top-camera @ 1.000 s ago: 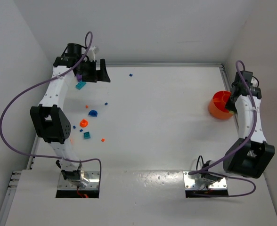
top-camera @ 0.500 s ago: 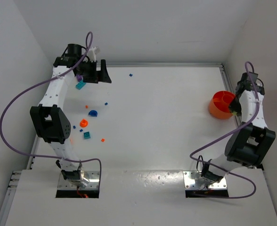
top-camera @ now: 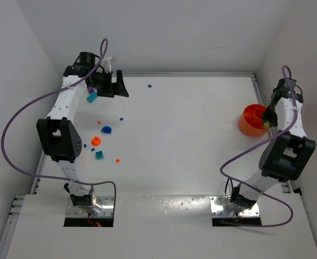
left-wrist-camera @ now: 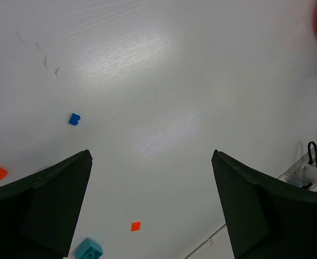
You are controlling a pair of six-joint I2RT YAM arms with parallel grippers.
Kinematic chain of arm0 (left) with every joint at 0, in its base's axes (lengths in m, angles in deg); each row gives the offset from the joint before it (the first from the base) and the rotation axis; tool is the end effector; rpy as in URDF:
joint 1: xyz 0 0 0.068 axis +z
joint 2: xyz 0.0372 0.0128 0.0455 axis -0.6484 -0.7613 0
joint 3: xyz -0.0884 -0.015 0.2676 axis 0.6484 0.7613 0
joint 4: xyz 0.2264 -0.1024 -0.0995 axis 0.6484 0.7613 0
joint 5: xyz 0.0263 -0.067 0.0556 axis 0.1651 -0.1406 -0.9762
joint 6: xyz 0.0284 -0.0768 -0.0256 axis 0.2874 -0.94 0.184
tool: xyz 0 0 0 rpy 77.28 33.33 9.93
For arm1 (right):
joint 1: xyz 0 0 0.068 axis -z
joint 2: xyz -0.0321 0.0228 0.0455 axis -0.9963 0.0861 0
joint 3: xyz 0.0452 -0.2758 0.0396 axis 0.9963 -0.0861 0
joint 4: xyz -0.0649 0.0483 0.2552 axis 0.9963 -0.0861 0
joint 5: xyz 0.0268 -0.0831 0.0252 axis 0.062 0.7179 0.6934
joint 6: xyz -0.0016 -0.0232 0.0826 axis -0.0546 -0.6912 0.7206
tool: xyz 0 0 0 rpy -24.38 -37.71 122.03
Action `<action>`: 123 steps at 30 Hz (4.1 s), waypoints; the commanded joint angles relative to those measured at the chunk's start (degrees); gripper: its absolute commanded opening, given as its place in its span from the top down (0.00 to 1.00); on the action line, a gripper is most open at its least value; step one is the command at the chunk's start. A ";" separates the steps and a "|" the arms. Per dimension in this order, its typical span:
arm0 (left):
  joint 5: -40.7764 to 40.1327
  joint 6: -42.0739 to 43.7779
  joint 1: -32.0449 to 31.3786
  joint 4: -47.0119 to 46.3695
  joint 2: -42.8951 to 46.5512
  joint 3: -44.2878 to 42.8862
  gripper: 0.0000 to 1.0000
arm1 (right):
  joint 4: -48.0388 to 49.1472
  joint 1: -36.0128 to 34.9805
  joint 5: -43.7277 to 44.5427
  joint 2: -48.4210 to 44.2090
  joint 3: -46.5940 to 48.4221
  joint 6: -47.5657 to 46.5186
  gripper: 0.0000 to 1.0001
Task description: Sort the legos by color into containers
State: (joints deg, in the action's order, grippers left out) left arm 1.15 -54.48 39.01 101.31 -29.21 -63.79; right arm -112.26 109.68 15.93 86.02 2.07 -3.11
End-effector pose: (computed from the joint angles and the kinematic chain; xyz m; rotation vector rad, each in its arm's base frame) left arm 0.4326 -0.0520 0.3174 0.1545 2.4540 -0.7717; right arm 0.3249 -0.1720 0.2413 1.1954 2.3489 -0.3717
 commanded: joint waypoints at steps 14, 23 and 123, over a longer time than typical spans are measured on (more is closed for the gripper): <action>1.88 -0.28 -0.17 -0.90 -0.51 -0.20 0.00 | 1.64 1.39 -2.51 3.23 4.66 -0.43 0.76; 1.88 -0.28 -0.17 -1.42 -0.51 -0.20 0.00 | 2.25 1.39 -3.05 2.71 5.19 -1.48 0.30; -4.88 16.17 -23.09 -25.77 28.67 30.65 0.75 | 8.14 -17.94 -77.13 -16.72 -6.42 -2.89 0.11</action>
State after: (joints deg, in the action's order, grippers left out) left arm -3.33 -32.08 20.46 76.24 0.21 -33.70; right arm -110.25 92.81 -54.71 70.37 -4.83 -11.70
